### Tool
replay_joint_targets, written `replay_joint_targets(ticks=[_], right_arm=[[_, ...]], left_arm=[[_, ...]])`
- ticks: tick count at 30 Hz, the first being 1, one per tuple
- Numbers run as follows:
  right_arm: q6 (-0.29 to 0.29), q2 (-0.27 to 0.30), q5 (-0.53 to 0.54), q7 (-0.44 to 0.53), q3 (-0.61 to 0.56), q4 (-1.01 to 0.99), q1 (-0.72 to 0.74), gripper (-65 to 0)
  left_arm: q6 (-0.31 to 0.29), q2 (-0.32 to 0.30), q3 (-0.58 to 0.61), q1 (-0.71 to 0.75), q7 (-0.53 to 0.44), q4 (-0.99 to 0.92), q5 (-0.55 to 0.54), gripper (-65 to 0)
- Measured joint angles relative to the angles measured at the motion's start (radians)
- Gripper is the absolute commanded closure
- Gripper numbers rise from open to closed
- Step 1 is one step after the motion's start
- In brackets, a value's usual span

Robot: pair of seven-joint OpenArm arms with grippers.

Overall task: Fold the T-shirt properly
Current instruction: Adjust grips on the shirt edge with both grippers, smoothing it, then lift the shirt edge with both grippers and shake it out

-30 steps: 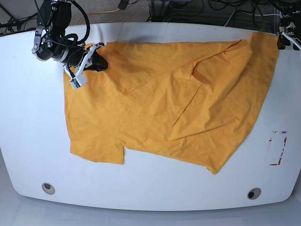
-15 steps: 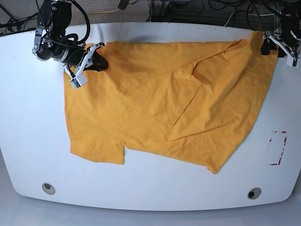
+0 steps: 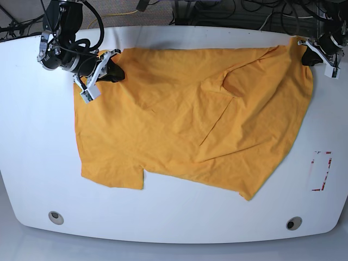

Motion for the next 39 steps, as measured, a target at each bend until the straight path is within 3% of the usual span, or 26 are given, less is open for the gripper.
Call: replay_joint_targets(ticks=[6, 17, 19, 23, 29, 33, 39], right_arm=[[0.000, 0.000, 0.000, 0.000, 0.003, 0.000, 0.010, 0.0], [0.000, 0.010, 0.000, 0.026, 0.045, 0.113, 0.092, 0.0], [0.000, 0.023, 0.002, 0.027, 0.042, 0.113, 0.119, 0.0], [0.001, 0.055, 0.001, 0.024, 0.040, 0.089, 0.192, 0.0], [0.005, 0.089, 0.003, 0.026, 0.037, -0.009, 0.327, 0.0], [0.004, 0.148, -0.004, 0.023, 0.001, -0.095, 0.428, 0.0], [0.006, 0.188, 0.002, 0.022, -0.024, -0.182, 0.578, 0.0]], left_arm=[[-0.002, 0.045, -0.115, -0.043, 0.053, -0.006, 0.042, 0.0], [0.000, 0.052, -0.067, -0.107, 0.094, 0.304, 0.063, 0.0], [-0.002, 0.053, -0.054, -0.146, 0.140, 0.348, 0.048, 0.0], [-0.003, 0.051, -0.061, -0.282, 0.319, 0.431, 0.058, 0.0], [-0.002, 0.051, -0.061, -0.528, 0.515, 0.438, 0.079, 0.0], [0.000, 0.057, -0.059, -0.670, 0.608, 0.438, 0.136, 0.0], [0.001, 0.060, -0.045, -0.821, 0.670, 0.435, 0.140, 0.0]])
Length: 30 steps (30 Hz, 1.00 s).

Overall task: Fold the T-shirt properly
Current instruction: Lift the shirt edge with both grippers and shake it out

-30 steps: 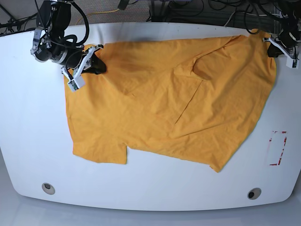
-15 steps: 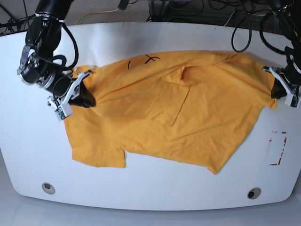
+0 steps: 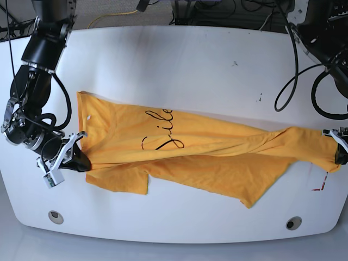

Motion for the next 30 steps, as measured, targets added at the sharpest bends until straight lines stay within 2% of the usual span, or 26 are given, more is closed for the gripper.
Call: replay_joint_targets(ticks=[9, 17, 21, 26, 30], right_arm=[[0.000, 0.097, -0.001, -0.003, -0.149, -0.135, 0.275, 0.0], [0.004, 0.165, 0.006, -0.013, -0.320, -0.263, 0.604, 0.0], [0.002, 0.176, 0.004, -0.003, -0.399, -0.299, 0.781, 0.0], [0.002, 0.172, 0.017, 0.001, -0.461, -0.345, 0.958, 0.0], [0.002, 0.193, 0.027, 0.011, -0.463, -0.343, 0.978, 0.0]], left_arm=[[0.000, 0.019, 0.032, -0.186, 0.014, 0.000, -0.003, 0.0], [0.000, 0.034, 0.050, -0.431, 0.060, 0.000, -0.002, 0.0], [0.000, 0.030, 0.050, -0.552, 0.059, -0.003, 0.001, 0.0], [0.000, 0.016, 0.091, -0.694, 0.061, -0.110, 0.007, 0.0], [0.000, -0.011, 0.096, -0.776, 0.047, -0.177, 0.000, 0.0]])
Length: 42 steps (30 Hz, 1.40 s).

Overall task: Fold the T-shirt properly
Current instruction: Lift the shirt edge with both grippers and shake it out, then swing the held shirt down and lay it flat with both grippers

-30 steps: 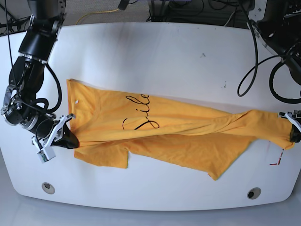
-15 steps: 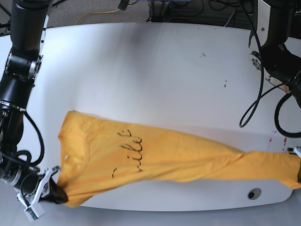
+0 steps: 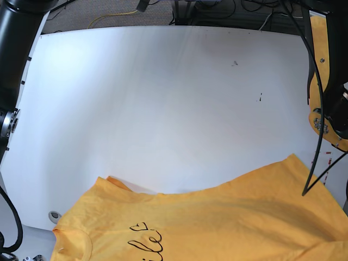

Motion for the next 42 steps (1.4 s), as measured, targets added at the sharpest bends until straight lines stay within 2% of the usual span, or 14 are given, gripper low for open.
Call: replay_joint_targets(ticks=[4, 11, 22, 26, 36, 38, 42], right_arm=[[-0.001, 0.004, -0.018, -0.018, -0.023, -0.008, -0.014, 0.0], [-0.001, 0.000, -0.003, -0.034, -0.064, -0.006, -0.016, 0.0], [-0.001, 0.029, -0.005, -0.036, -0.060, -0.002, -0.021, 0.0], [-0.001, 0.027, -0.007, -0.032, -0.058, 0.001, -0.083, 0.0], [-0.001, 0.026, -0.016, 0.028, -0.061, -0.010, -0.214, 0.0], [-0.001, 0.019, -0.048, 0.051, -0.061, -0.010, -0.220, 0.0], [-0.001, -0.025, -0.186, 0.066, -0.058, -0.010, -0.219, 0.0]], left_arm=[[0.000, -0.025, 0.025, -0.074, -0.032, -0.104, 0.006, 0.0], [0.000, -0.050, 0.032, -0.076, -0.032, -0.118, 0.000, 0.0], [0.000, -0.044, 0.033, 0.103, -0.046, -0.118, -0.002, 0.0], [0.000, -0.044, 0.033, 0.178, -0.117, -0.119, 0.000, 0.0], [0.000, -0.039, 0.036, 0.256, -0.126, -0.124, 0.000, 0.0], [0.000, -0.038, 0.035, 0.260, -0.123, -0.126, 0.003, 0.0], [0.000, -0.038, 0.035, 0.260, -0.161, -0.129, 0.002, 0.0]])
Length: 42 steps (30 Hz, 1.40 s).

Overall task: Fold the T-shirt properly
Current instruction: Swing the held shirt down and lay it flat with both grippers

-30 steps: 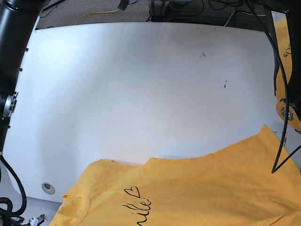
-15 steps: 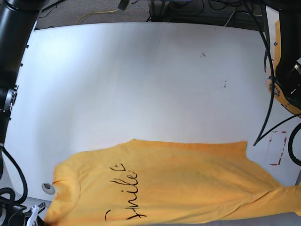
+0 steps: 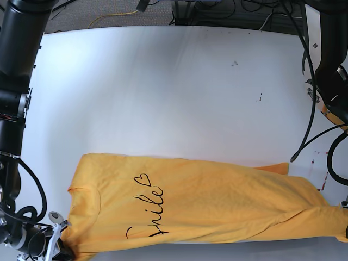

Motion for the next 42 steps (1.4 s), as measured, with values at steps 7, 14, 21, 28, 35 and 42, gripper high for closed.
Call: replay_joint_targets(ticks=[7, 14, 21, 28, 35, 42], right_arm=[[0.005, -0.056, -0.049, -0.002, -0.003, 0.000, 0.033, 0.0], [0.004, -0.040, -0.055, 0.003, -0.003, 0.001, 0.153, 0.0], [0.004, -0.035, -0.051, -0.003, 0.000, 0.031, 0.164, 0.0], [0.006, -0.015, -0.047, -0.015, 0.087, 0.166, -0.043, 0.0], [0.002, -0.014, -0.055, -0.077, 0.228, 0.301, -0.263, 0.0], [-0.001, -0.025, -0.049, -0.105, 0.341, 0.406, -0.511, 0.0]], left_arm=[[0.000, 0.000, 0.000, -0.042, -0.004, -0.040, 0.011, 0.0], [0.000, -0.050, 0.060, -0.170, -0.019, -0.070, 0.009, 0.0], [0.000, -0.042, 0.070, -0.164, -0.020, -0.069, -0.002, 0.0], [0.000, -0.038, 0.071, -0.014, -0.014, 0.021, 0.001, 0.0], [-0.002, -0.031, 0.072, 0.203, -0.023, 0.138, -0.018, 0.0], [-0.001, -0.034, 0.068, 0.447, -0.019, 0.253, -0.082, 0.0]])
